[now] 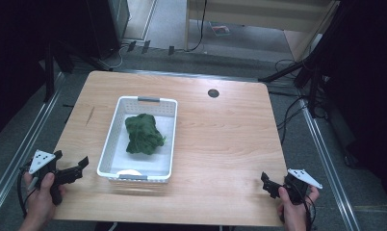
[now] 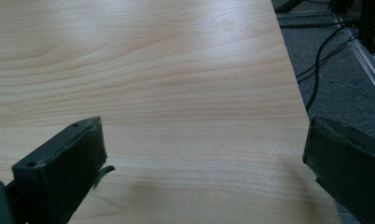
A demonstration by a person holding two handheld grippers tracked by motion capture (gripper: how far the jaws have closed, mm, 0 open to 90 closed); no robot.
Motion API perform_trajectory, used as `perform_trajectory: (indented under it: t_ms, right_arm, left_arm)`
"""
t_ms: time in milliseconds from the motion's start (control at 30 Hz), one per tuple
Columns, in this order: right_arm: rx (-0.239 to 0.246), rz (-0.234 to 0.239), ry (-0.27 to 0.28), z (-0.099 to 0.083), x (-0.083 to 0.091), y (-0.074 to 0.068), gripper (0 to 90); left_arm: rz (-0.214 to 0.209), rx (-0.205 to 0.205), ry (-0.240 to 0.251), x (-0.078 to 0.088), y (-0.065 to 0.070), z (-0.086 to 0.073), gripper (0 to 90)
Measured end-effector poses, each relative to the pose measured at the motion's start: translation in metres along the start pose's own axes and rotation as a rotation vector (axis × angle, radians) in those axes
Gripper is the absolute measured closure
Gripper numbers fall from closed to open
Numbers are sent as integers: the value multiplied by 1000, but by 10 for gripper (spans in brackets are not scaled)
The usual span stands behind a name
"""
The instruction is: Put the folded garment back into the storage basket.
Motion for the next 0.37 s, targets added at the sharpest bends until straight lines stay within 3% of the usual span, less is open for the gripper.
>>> perform_trajectory:
  t_ms: [367]
  right_arm:
    - [10,0,3,-1,0,-1,0]
  left_arm:
    - [0,-15,-14,-2,2,1,2]
Point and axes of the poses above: each handheld gripper's, and its own axes: x roughly backward along the jaws, z roughly out of its top, y roughly to its right, the point moved 1 cm from there along -x, roughly forward along the jaws, and after that the axes turned 7 degrees about -x, right-handed, at the moved point
